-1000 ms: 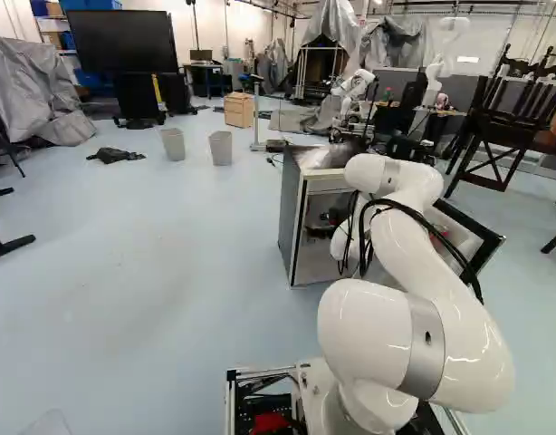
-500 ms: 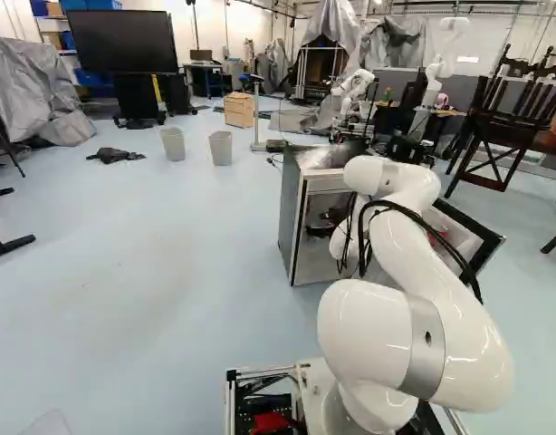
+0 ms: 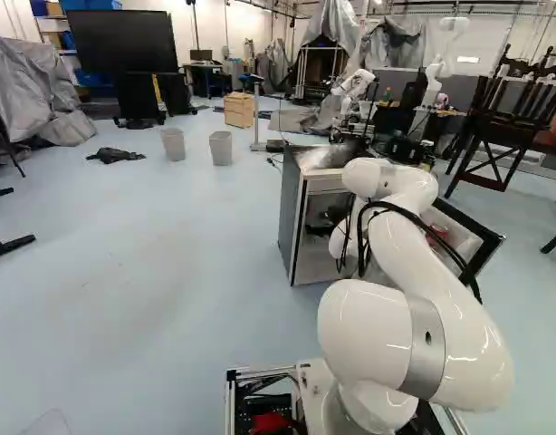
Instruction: Grab a drink from the fridge
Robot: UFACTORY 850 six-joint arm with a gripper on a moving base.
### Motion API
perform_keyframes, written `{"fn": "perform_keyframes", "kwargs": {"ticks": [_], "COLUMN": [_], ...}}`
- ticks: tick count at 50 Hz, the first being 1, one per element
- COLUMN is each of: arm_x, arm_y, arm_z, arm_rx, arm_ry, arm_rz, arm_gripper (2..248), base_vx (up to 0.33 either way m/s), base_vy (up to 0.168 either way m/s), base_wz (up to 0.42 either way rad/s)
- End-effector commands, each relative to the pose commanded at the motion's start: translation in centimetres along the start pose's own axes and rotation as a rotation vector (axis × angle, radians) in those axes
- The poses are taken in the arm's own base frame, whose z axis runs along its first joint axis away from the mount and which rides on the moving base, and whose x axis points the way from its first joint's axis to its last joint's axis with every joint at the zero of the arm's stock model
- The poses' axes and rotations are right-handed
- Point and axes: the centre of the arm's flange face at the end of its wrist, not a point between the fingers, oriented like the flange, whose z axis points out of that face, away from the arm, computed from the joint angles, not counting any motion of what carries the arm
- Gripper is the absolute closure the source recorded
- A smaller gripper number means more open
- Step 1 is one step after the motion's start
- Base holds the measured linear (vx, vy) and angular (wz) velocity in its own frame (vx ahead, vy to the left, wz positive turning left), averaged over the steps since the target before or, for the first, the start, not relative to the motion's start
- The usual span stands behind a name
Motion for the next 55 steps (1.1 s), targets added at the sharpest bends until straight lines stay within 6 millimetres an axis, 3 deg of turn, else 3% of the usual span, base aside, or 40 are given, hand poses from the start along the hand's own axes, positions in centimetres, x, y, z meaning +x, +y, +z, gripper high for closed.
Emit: {"fn": "perform_keyframes", "kwargs": {"ticks": [55], "arm_x": [0.2], "arm_y": [0.4], "arm_z": [2.5], "arm_rx": [-0.048], "arm_ry": [0.035], "arm_rz": [-0.004], "arm_gripper": [3], "base_vx": [0.000], "base_vy": [0.000], "base_wz": [0.000]}}
